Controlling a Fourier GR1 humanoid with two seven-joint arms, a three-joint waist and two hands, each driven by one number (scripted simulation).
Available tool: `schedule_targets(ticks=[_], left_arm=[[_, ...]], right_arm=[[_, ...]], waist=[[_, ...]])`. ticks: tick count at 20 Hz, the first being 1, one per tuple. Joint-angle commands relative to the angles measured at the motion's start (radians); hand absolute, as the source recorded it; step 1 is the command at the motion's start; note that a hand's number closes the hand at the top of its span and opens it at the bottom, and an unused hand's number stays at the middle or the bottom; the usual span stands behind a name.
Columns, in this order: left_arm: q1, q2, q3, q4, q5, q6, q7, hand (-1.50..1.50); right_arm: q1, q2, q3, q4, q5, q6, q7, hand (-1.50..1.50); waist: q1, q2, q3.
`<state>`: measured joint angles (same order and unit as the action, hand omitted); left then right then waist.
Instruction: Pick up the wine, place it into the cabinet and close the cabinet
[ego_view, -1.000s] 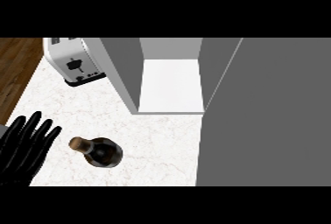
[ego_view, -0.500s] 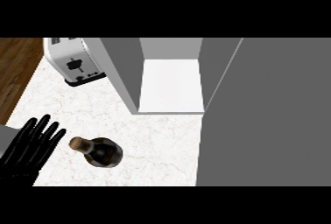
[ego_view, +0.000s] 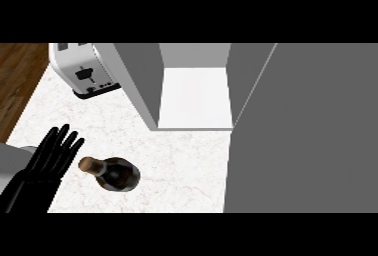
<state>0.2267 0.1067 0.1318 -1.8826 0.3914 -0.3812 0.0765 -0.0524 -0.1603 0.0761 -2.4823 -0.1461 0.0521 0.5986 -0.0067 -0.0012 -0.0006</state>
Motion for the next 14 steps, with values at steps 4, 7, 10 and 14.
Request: schedule_targets(ticks=[4, 7, 10, 14], left_arm=[[-0.018, -0.001, 0.027, 0.187, -0.060, -0.074, -0.148, -1.50], [-0.031, -0.022, 0.002, 0.207, -0.087, -0.060, -0.147, -1.50], [-0.089, -0.003, 0.025, 0.302, -0.109, -0.077, -0.203, -1.50], [-0.077, 0.017, 0.025, 0.332, -0.129, -0.117, -0.236, -1.50]], right_arm=[[0.047, 0.012, -0.018, -0.167, -0.081, -0.002, 0.065, -1.50], [-0.001, 0.016, -0.012, -0.118, -0.067, -0.004, 0.074, -1.50], [0.078, 0.024, -0.025, -0.153, -0.083, 0.028, 0.029, -1.50], [0.016, 0.029, -0.014, -0.108, -0.060, 0.018, 0.063, -1.50]], waist=[[0.000, -0.001, 0.000], [0.004, 0.000, 0.000], [-0.002, 0.000, 0.001], [0.005, 0.000, 0.000]])
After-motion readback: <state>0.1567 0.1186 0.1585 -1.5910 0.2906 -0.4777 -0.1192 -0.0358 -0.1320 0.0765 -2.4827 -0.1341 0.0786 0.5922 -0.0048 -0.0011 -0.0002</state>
